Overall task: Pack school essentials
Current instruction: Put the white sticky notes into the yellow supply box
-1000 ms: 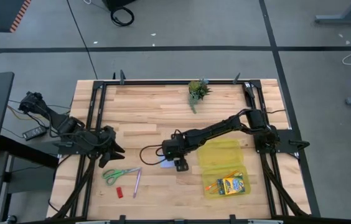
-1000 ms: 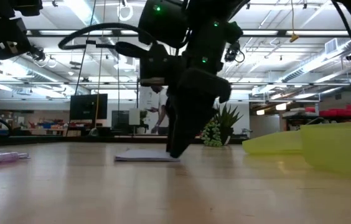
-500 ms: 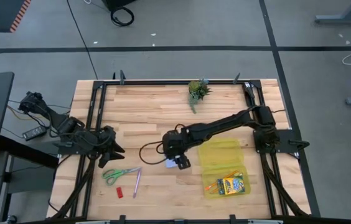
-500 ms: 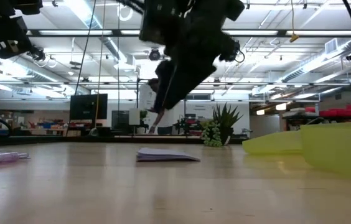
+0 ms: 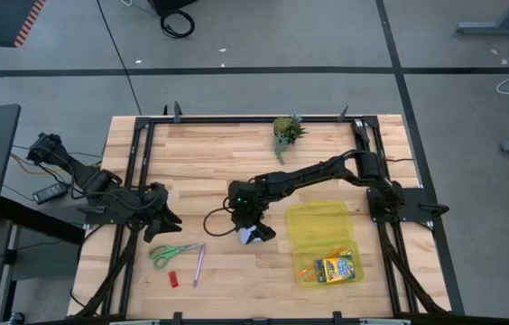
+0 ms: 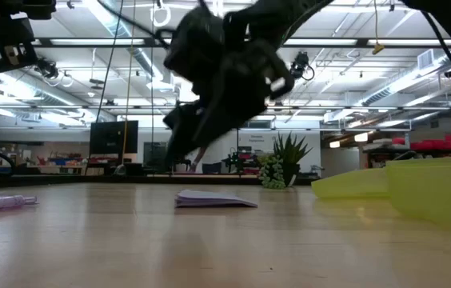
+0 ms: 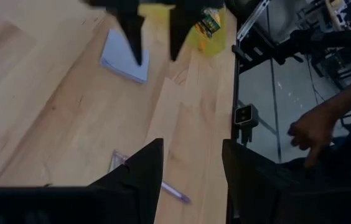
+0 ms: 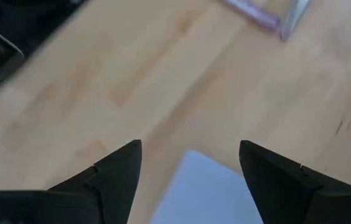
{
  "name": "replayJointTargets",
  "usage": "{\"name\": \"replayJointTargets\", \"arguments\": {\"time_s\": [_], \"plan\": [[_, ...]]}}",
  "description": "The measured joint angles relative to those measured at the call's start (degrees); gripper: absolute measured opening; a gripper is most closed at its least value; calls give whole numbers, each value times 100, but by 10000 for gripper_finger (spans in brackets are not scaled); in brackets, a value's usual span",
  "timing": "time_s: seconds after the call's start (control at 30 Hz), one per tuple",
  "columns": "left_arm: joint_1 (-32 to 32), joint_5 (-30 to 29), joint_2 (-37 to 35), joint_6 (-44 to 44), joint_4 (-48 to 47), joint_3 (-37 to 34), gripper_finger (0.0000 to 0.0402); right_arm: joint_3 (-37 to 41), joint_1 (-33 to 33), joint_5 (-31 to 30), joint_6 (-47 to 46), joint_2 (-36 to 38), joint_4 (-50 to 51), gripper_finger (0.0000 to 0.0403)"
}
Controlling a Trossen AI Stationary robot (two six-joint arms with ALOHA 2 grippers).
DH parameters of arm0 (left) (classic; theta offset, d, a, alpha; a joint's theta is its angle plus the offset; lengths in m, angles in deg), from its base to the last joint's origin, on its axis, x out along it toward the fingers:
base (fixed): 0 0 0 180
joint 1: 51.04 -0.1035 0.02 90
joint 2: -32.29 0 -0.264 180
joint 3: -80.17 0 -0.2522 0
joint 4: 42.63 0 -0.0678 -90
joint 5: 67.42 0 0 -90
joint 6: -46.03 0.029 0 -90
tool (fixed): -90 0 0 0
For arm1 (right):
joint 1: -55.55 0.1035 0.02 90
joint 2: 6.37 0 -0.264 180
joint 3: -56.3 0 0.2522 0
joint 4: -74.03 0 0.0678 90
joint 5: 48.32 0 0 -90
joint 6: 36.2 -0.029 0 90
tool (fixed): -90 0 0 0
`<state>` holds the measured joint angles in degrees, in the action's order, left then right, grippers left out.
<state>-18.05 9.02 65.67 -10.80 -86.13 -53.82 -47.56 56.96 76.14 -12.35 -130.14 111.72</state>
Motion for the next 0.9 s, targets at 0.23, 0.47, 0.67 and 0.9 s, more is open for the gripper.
{"name": "replayJointTargets", "arguments": {"time_s": [0.23,0.47,0.67,0.9], "plan": [[-2,-20,4,-101,-8,2,172,-9,-15,375,361,-251,-267,275],[-2,-83,37,-108,-15,4,172,-10,-22,395,325,-405,-438,275],[-5,-78,141,-242,-30,7,172,-3,-57,333,483,-598,-147,275],[0,-68,225,-298,10,7,172,-13,-59,55,1119,-622,-43,275]]}}
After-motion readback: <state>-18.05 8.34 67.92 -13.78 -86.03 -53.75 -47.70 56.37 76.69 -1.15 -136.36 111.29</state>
